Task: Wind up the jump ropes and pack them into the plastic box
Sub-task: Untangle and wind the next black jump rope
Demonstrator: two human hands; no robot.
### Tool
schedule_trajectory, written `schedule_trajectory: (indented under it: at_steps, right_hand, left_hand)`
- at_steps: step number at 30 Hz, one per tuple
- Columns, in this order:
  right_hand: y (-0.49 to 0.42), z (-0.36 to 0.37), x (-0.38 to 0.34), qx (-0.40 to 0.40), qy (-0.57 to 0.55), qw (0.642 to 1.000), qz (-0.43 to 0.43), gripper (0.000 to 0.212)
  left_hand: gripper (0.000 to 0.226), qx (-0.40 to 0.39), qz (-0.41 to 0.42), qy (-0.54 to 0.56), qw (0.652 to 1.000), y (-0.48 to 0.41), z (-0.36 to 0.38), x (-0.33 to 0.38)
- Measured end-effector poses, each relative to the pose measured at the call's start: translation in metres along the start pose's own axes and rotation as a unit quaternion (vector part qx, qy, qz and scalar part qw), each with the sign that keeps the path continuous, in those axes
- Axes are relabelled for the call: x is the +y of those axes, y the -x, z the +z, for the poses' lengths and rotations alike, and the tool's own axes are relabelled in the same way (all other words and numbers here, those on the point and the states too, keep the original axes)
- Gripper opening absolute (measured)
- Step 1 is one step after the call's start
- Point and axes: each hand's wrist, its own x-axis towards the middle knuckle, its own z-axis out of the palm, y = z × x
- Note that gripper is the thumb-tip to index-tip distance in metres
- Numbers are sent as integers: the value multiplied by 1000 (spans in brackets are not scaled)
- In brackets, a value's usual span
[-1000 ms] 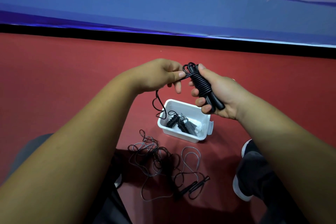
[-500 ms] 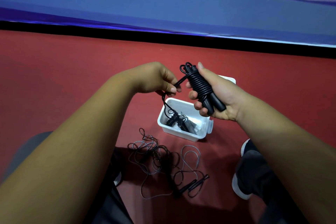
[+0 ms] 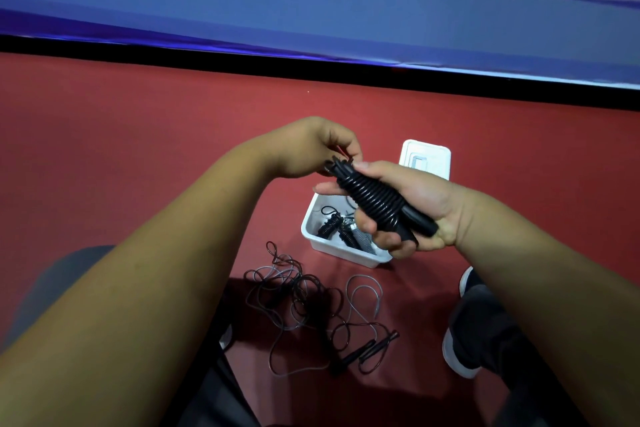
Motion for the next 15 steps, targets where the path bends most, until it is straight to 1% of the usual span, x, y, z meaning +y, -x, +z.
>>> schedule_trajectory:
  at_steps: [1, 3, 4, 5, 8, 11, 15]
  right_hand:
    - [-2, -1, 2, 0, 16, 1000, 4, 67]
    - [-5, -2, 4, 16, 61, 998, 11, 91]
    - [-6, -4, 4, 23, 82, 996, 16, 98]
    - [-7, -5, 4, 27, 95, 995, 22, 98]
    - [-9, -9, 5, 52, 105, 992, 40, 80]
    - [-11, -9, 4, 84, 112, 989, 44, 57]
    - [-13, -11, 3, 159, 102, 982, 15, 43]
  left_hand:
    - [23, 5, -1, 4, 1000, 0, 0, 0]
    - [23, 12, 4, 13, 1000, -1, -1, 2]
    - [24, 14, 7, 13, 1000, -2, -1, 2]
    - [24, 18, 13, 7, 1000, -2, -1, 2]
    - [24, 43, 29, -17, 999, -6, -1, 5]
    - [24, 78, 53, -29, 995, -6, -1, 11]
    - [28, 121, 81, -75, 986, -7, -1, 14]
